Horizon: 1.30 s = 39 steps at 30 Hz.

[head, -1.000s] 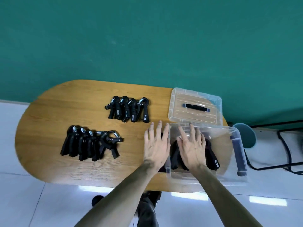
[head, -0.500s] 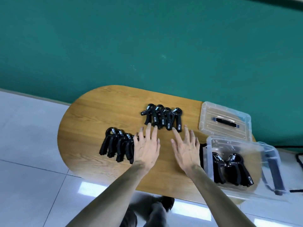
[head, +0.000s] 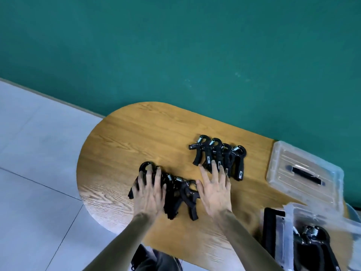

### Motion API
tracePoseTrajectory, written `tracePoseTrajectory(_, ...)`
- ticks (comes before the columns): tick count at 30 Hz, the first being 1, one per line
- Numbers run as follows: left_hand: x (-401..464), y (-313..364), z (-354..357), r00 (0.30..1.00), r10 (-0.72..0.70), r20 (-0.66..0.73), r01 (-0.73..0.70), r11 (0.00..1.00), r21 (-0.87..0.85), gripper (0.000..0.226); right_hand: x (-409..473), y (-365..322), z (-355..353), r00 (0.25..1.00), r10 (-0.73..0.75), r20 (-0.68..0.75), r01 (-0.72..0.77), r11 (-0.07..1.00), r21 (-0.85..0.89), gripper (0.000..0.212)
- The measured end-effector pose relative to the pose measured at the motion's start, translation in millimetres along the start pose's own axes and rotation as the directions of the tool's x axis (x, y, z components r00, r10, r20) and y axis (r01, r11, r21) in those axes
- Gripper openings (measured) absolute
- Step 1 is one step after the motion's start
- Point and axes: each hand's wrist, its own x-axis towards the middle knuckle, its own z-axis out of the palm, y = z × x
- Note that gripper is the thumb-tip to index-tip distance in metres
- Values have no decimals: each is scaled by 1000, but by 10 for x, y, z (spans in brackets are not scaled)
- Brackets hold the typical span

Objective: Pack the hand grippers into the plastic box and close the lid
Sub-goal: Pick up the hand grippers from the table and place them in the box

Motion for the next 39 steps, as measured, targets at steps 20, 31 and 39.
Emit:
tracePoseTrajectory(20, 641, -512, 417, 995, 57, 82, -44, 988, -151, 71, 1760, -163, 341, 996, 81, 40, -76, 990, -122, 75)
tracePoseTrajectory(31, 700, -577, 484, 993, 94, 66, -84, 987, -137, 64, 1706, -172, 467, 999, 23, 36, -15, 978, -210, 69)
tracePoseTrajectory(39, 686, -471, 408, 996, 50, 70, -42, 992, -120, 99, 1460, -110, 459, 996, -31, -88, 13, 981, -195, 70)
